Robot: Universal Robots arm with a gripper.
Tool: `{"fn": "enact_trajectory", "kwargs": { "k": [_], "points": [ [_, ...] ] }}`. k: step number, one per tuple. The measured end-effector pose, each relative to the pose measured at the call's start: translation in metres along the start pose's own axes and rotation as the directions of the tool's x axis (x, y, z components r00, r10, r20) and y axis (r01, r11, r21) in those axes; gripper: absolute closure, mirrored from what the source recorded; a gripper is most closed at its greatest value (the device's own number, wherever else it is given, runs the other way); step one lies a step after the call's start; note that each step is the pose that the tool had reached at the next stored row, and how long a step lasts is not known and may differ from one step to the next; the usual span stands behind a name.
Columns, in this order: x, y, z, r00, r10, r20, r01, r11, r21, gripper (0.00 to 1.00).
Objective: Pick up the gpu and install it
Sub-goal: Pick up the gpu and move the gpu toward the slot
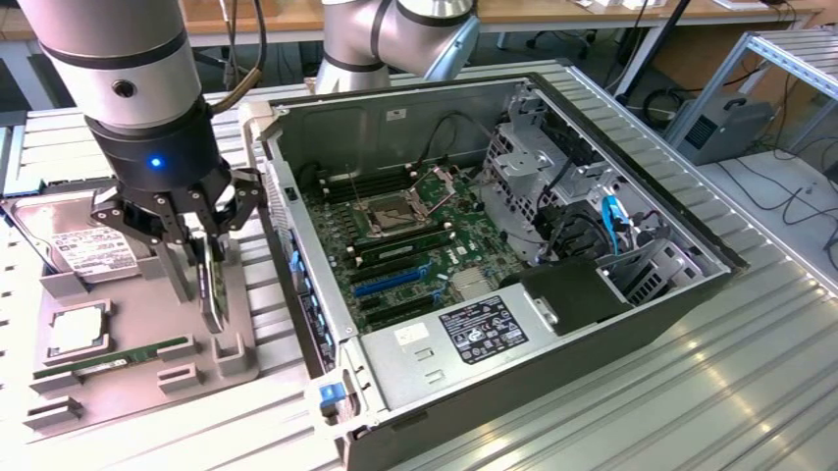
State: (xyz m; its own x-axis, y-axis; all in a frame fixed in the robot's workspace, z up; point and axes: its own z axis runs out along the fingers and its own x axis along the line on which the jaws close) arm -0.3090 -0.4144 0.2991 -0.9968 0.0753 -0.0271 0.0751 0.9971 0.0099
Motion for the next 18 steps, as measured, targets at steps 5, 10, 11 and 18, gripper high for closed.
{"fn": "enact_trajectory", "kwargs": {
  "k": [5, 10, 11, 18],
  "points": [
    [0.0000, 0.0000, -0.0021, 1.0000, 0.000, 0.0000, 0.000, 1.0000, 0.0000, 0.73],
    [-0.0001, 0.0000, -0.0043, 1.0000, 0.000, -0.0001, 0.000, 1.0000, 0.0000, 0.73],
    [-0.0001, 0.0000, -0.0047, 1.0000, 0.000, 0.0000, 0.000, 1.0000, 0.0001, 0.73],
    [-0.0002, 0.0001, -0.0075, 1.0000, 0.000, 0.0000, 0.000, 1.0000, 0.0000, 0.73]
  ]
}}
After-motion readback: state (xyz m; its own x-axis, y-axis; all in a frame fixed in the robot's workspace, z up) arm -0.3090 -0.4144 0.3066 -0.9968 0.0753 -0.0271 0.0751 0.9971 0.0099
